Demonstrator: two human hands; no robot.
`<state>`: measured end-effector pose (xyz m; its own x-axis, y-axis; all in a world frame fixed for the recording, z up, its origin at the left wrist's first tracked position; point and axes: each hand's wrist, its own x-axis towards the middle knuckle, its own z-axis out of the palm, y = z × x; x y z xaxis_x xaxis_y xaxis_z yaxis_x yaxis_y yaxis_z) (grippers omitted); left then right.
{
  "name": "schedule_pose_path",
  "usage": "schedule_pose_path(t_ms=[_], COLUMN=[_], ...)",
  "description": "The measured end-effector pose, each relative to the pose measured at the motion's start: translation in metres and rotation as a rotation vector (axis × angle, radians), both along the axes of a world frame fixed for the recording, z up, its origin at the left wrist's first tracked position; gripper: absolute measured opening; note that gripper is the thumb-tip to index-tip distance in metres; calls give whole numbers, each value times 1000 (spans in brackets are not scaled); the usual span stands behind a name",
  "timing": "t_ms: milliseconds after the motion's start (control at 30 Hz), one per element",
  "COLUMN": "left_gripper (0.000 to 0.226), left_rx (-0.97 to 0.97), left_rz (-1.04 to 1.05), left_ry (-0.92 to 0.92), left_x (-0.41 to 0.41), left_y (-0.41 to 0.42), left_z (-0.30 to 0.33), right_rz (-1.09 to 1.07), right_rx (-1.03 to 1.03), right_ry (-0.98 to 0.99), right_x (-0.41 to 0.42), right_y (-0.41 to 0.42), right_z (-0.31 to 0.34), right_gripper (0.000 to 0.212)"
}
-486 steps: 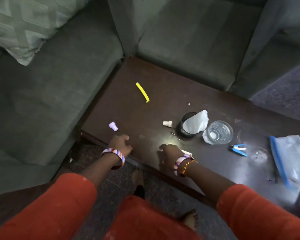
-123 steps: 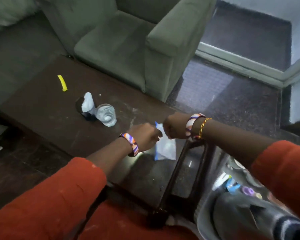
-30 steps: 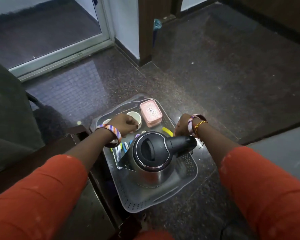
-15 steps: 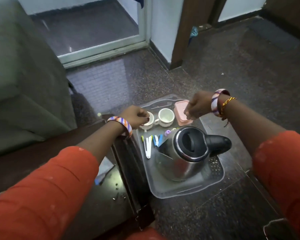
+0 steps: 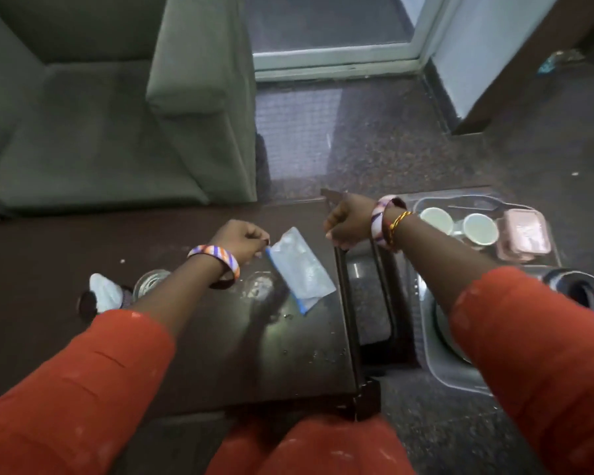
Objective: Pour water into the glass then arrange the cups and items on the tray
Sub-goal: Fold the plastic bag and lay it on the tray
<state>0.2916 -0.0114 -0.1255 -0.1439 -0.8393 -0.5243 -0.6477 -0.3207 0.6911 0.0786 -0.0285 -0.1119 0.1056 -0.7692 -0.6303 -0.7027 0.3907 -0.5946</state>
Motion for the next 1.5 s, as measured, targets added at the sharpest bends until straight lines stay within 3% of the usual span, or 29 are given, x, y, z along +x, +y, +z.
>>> schedule_pose_path(t_ms=[167, 267, 400, 467, 533, 600, 667, 700, 767, 833, 933, 1067, 1200, 1300, 1500], left_gripper=[17, 16, 21, 18, 24, 52, 81, 84, 70, 48, 27, 11, 26, 42, 39], left_rx=[122, 164, 159, 168, 218, 317, 461, 552, 738, 802, 722, 534, 365, 135, -9], left_rz=[-48, -145, -215, -218, -150, 48, 236, 283, 296, 252, 170, 41, -137, -256, -354], left_ry=[-46, -67, -100, -106, -84, 8, 111, 162, 322, 492, 593, 628, 692, 630, 692], left_x=[42, 50, 52, 55, 54, 51, 47, 45, 40, 33, 14, -21, -62, -95, -162], left_y=[16, 16, 17, 17, 18, 15, 11, 8, 0, -5, -8, -10, -20, -26, -34], left_z=[-51, -75, -93, -103, -111, -111, -102, -96, -81, -65, -39, -5, 36, 68, 106], right_rz=[32, -109, -225, -253, -339, -510, -683, -721, -686, -651, -681, -804, -847, -869, -813], right_rx=[7, 59, 85, 64, 101, 170, 257, 302, 368, 399, 325, 80, -123, -253, -434], right_ry=[261, 340, 390, 404, 284, -14, -320, -429, -585, -689, -713, -561, -455, -464, -290], right_x=[42, 56, 68, 70, 72, 75, 78, 77, 71, 62, 49, 37, 6, -28, -106], right_y=[0, 12, 26, 31, 37, 44, 53, 58, 71, 82, 91, 93, 94, 92, 82], right_z=[-101, -143, -170, -173, -165, -150, -128, -115, -92, -72, -40, 3, 51, 90, 139], right_gripper=[40, 55, 58, 48, 28, 10, 18, 24, 30, 26, 26, 35, 34, 34, 25])
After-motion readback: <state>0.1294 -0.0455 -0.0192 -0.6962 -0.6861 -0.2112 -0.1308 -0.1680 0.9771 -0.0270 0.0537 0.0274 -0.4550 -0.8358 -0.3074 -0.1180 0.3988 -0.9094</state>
